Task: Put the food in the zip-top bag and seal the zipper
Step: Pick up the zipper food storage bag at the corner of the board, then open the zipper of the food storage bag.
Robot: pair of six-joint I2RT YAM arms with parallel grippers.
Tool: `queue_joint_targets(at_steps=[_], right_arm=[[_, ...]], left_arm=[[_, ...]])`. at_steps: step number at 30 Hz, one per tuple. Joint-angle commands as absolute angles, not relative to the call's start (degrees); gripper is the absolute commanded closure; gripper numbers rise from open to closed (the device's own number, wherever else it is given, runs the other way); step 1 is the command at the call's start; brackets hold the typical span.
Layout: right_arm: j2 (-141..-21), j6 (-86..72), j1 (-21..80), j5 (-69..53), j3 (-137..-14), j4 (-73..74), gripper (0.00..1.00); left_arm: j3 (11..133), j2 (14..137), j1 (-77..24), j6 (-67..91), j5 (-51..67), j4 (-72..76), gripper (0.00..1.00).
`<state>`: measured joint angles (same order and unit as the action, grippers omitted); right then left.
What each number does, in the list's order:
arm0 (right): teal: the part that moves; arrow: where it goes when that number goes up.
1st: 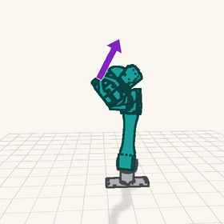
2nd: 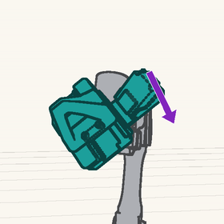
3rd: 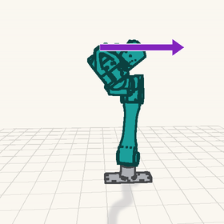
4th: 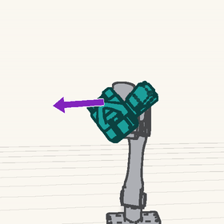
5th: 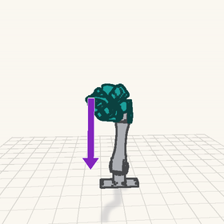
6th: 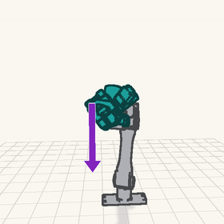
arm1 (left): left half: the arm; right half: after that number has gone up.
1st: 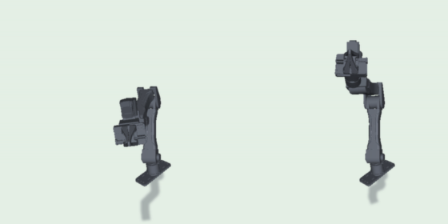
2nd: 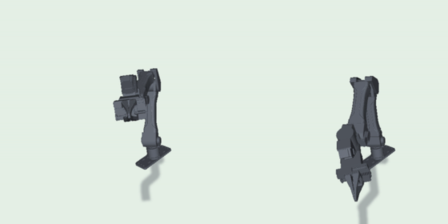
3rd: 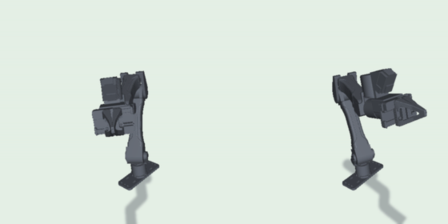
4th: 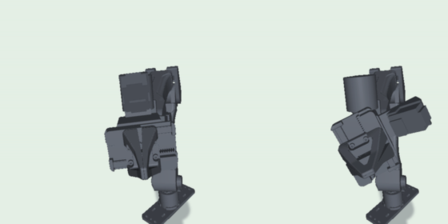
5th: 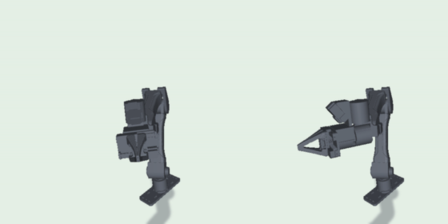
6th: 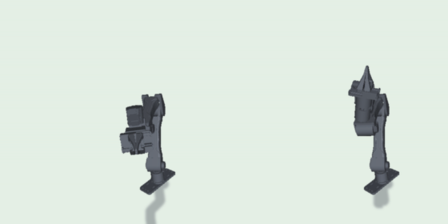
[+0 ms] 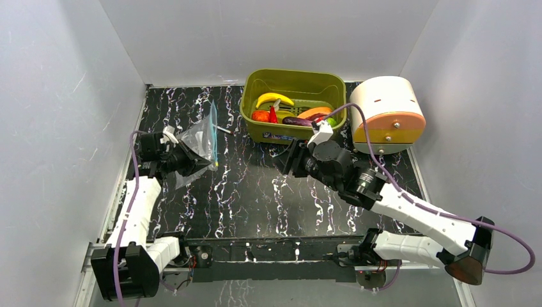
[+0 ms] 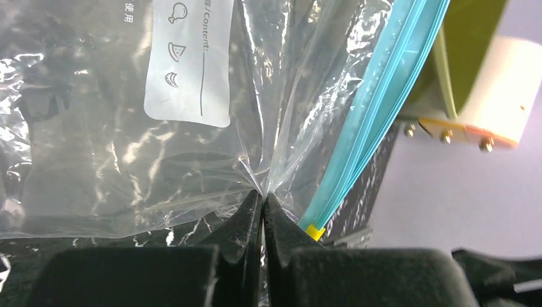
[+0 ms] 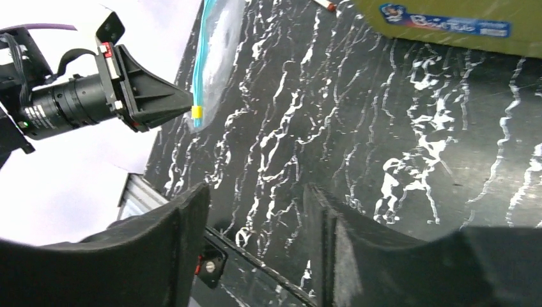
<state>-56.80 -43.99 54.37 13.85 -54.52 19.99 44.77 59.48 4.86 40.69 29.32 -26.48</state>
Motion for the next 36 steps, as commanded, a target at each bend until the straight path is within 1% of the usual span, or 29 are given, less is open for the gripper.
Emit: queue_joint_targets(at_steps=[1, 5, 10, 18, 27, 32, 36], right_arm=[[-59.9, -47.0, 54.6, 9.5, -57.9, 12.0, 0.52], [-66.7, -50.5, 54.7, 6.8, -61.1, 10.8, 0.56], [-74.7, -55.4, 54.6, 4.4, -65.4, 7.3, 0.58], [-84.4, -59.3, 54.6, 5.6, -71.1, 4.3, 0.60], [-89.2, -59.6, 54.6, 8.8, -74.7, 5.5, 0.64], [-89.9, -60.8, 54.6, 13.5, -74.2, 8.1, 0.69], [-90.7, -60.7, 54.6, 14.4, -74.5, 8.1, 0.71]], left_arm=[[44.1, 56.0, 3.9, 35.7, 42.0, -26.2, 1.00], [40.8, 51.0, 3.2, 35.1, 43.1, -25.2, 1.00], [34.6, 47.4, 2.7, 36.7, 49.1, -21.5, 1.00], [33.9, 45.1, 1.7, 35.5, 51.9, -23.1, 1.00], [33.6, 44.9, 0.9, 35.2, 52.9, -22.6, 1.00], [33.0, 44.6, 0.9, 35.6, 52.9, -22.2, 1.00], [33.0, 44.5, 0.8, 35.6, 52.9, -22.3, 1.00]])
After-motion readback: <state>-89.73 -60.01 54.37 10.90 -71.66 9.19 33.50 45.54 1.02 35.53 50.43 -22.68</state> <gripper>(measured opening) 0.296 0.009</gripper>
